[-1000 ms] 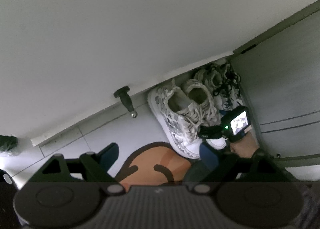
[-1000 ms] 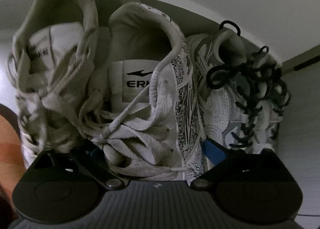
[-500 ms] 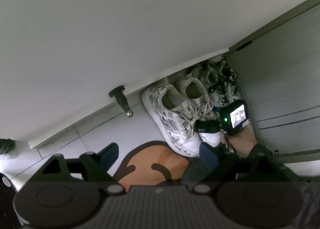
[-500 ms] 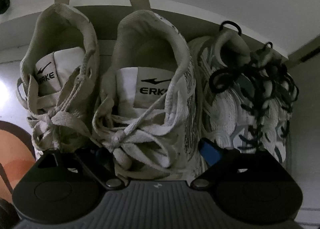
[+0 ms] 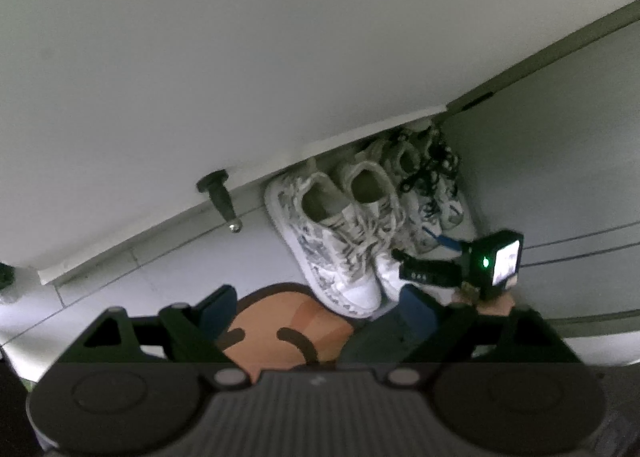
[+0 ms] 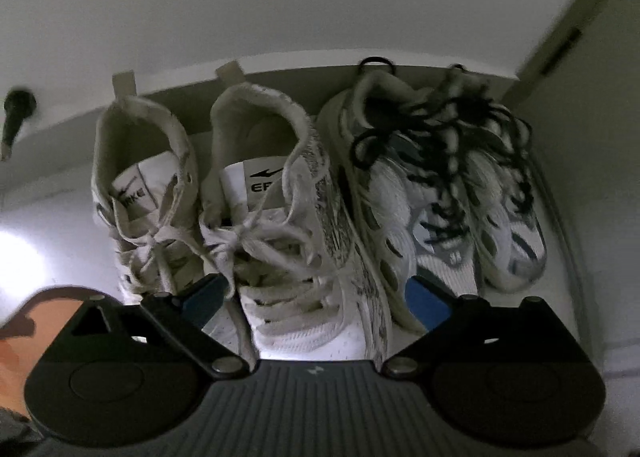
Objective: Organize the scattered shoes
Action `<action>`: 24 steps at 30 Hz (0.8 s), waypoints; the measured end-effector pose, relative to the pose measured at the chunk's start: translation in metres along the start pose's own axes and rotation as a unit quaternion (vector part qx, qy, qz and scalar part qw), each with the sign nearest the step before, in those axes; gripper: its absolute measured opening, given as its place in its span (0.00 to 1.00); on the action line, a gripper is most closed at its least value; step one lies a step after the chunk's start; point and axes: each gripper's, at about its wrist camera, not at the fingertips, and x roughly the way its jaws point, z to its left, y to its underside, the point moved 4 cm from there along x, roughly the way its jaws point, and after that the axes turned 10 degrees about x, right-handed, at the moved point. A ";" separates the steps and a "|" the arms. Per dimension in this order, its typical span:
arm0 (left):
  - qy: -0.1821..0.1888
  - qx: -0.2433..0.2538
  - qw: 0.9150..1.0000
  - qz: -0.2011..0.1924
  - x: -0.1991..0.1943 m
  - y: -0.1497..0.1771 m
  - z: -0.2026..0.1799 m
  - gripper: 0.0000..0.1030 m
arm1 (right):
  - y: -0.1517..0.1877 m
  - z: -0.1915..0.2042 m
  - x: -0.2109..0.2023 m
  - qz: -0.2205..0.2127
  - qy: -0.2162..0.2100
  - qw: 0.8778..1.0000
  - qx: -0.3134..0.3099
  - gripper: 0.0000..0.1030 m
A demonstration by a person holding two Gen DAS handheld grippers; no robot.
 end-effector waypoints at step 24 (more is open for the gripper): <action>-0.002 0.019 1.000 -0.007 0.003 -0.010 -0.016 0.89 | 0.124 -0.067 -0.191 -0.061 0.010 0.943 0.328 0.90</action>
